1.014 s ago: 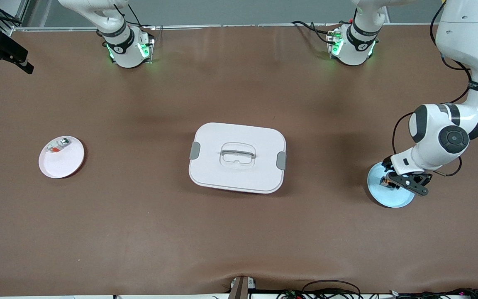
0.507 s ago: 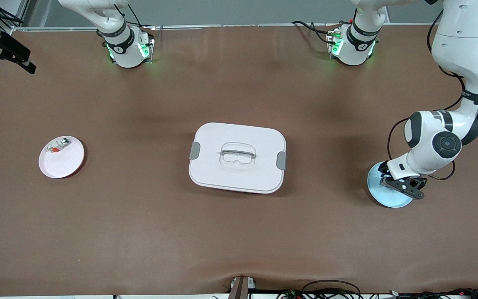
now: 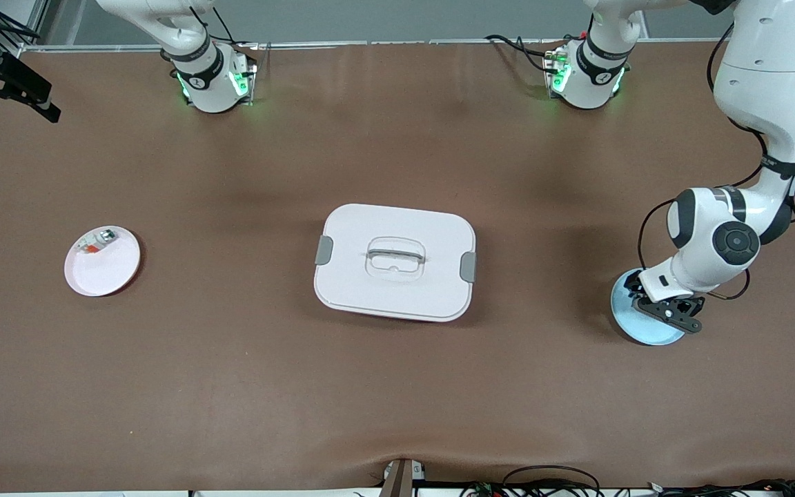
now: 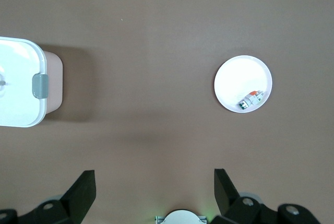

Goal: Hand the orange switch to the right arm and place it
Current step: 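Lift the switch off the blue plate with the left gripper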

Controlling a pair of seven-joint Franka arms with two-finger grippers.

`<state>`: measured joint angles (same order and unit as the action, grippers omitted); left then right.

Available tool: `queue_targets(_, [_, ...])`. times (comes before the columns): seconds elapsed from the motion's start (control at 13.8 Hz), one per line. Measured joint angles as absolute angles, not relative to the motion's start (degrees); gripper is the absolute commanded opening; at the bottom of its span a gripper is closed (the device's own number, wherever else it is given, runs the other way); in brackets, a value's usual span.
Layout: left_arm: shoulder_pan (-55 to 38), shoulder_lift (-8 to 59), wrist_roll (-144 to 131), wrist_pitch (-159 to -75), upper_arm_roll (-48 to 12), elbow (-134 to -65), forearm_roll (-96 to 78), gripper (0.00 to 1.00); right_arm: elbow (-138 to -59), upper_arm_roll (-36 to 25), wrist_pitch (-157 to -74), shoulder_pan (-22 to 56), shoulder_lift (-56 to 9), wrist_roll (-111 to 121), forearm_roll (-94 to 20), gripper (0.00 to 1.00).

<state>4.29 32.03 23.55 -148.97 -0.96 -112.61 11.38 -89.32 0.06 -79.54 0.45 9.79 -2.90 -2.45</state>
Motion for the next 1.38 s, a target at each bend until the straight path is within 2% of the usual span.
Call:
queue_targets(0.58, [4.3,33.3,23.5,-150.9,-1.0,-112.6,11.4,1.0,-89.3,0.1,-79.5,0.5,9.8,-2.9,-2.5,1.0])
queue_targets(0.65, [4.4,33.3,23.5,-151.0,-1.0,-112.6,11.4,0.91,-89.3,0.1,-79.5,0.5,9.8,-2.9,-2.5,1.0])
queue_targets(0.72, [4.4,33.3,23.5,-151.0,-1.0,-112.6,11.4,0.73,-89.3,0.1,-79.5,0.5,9.8,-2.9,-2.5,1.0])
queue_targets(0.87, [4.4,33.3,23.4,-151.0,-1.0,-112.6,11.3,0.45,-89.3,0.0,-79.5,0.4,9.8,-2.9,-2.5,1.0])
queue_targets(0.94, [4.4,33.3,23.1,-151.1,-1.0,-112.6,11.3,0.35,-89.3,-0.1,-79.5,0.4,9.8,-2.9,-2.5,1.0])
queue_targets(1.01, [4.4,33.3,22.0,-151.1,-1.0,-112.6,11.3,0.31,-89.3,-0.3,-79.5,0.4,9.8,-2.9,-2.5,1.0])
queue_targets(1.38, [4.5,32.7,19.7,-150.9,-1.0,-112.6,11.3,0.31,-89.3,-0.4,-79.6,0.4,9.8,-2.9,-2.5,1.0])
